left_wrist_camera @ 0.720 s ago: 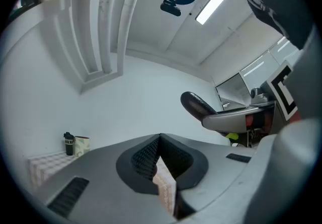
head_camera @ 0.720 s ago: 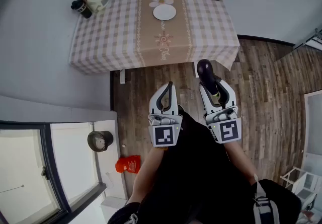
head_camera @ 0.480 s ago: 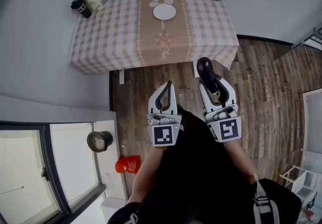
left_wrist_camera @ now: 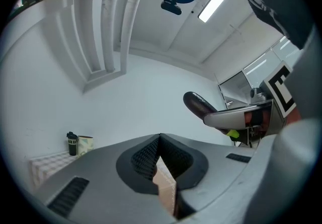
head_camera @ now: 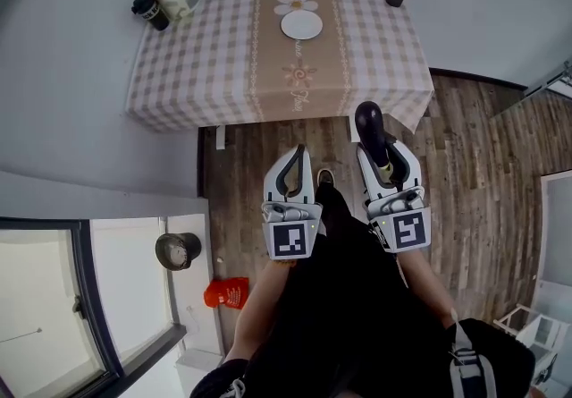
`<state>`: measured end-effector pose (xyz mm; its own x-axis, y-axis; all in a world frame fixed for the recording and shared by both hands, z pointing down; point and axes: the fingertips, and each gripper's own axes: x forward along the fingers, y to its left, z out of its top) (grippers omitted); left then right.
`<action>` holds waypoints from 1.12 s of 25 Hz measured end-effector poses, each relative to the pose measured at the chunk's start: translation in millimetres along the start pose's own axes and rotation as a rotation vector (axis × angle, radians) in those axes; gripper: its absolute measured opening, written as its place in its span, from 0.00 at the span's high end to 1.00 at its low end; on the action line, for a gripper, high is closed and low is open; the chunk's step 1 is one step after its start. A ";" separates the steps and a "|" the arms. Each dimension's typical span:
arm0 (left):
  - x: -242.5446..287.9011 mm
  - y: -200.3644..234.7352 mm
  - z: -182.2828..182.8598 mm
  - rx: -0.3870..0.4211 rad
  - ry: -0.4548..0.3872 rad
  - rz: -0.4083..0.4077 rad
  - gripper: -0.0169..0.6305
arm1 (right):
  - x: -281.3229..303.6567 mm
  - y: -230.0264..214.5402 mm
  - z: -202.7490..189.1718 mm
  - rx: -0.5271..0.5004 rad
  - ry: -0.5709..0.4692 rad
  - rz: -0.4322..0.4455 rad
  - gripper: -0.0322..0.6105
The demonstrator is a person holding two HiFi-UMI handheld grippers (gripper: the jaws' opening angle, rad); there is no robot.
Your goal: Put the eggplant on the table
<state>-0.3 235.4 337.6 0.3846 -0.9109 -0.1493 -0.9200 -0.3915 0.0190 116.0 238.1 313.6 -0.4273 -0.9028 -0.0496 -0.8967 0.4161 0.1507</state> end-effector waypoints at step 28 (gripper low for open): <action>194.4 75.6 -49.6 0.101 0.131 0.080 0.97 | 196.1 -111.7 -68.1 0.130 0.043 0.079 0.68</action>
<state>8.7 22.3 359.1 0.3106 -0.9503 -0.0207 -0.9483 -0.3084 -0.0744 140.3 7.2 354.4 -0.4943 -0.8693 0.0005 -0.8691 0.4942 0.0233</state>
